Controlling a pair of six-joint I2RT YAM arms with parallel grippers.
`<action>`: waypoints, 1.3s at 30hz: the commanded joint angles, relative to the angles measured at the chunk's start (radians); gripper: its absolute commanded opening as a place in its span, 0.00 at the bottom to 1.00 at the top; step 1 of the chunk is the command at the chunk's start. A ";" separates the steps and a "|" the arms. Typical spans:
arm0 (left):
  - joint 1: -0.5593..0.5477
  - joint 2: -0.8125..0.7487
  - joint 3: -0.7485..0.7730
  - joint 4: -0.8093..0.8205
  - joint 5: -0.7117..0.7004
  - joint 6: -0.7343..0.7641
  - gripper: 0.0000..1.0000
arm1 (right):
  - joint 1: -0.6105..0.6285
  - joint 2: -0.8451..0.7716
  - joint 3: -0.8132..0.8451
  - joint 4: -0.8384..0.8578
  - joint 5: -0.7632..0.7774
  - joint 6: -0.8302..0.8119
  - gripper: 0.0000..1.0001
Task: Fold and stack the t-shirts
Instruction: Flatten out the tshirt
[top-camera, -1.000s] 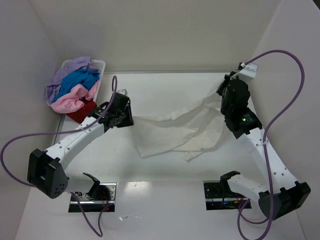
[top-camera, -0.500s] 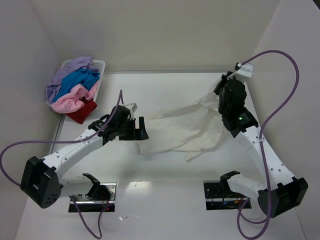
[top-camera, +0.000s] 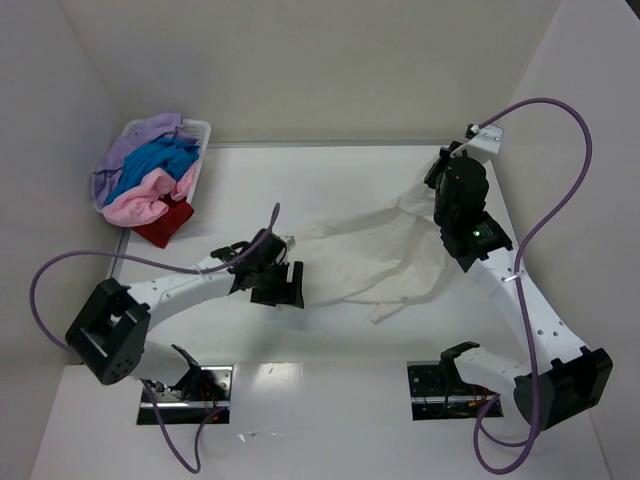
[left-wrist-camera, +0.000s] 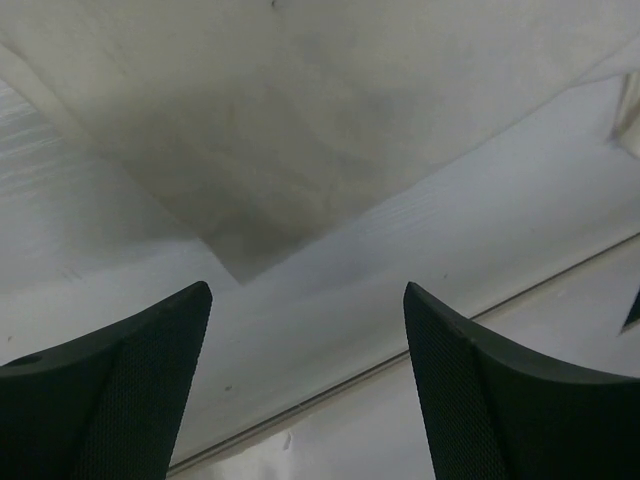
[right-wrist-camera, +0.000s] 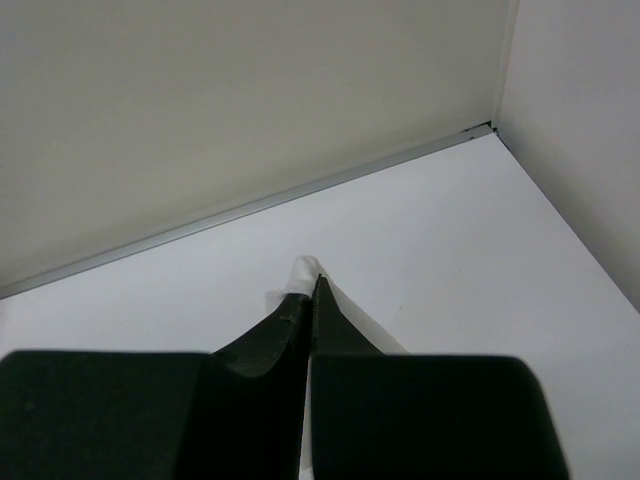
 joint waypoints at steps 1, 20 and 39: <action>-0.032 0.084 0.053 0.015 -0.044 -0.003 0.85 | -0.005 -0.011 0.006 0.077 0.019 0.011 0.00; -0.066 0.077 0.196 -0.031 -0.266 -0.021 0.00 | -0.005 -0.038 0.015 0.077 0.048 -0.018 0.00; 0.143 -0.014 0.356 -0.112 -0.249 0.083 0.00 | -0.005 -0.057 0.015 0.067 0.039 -0.007 0.00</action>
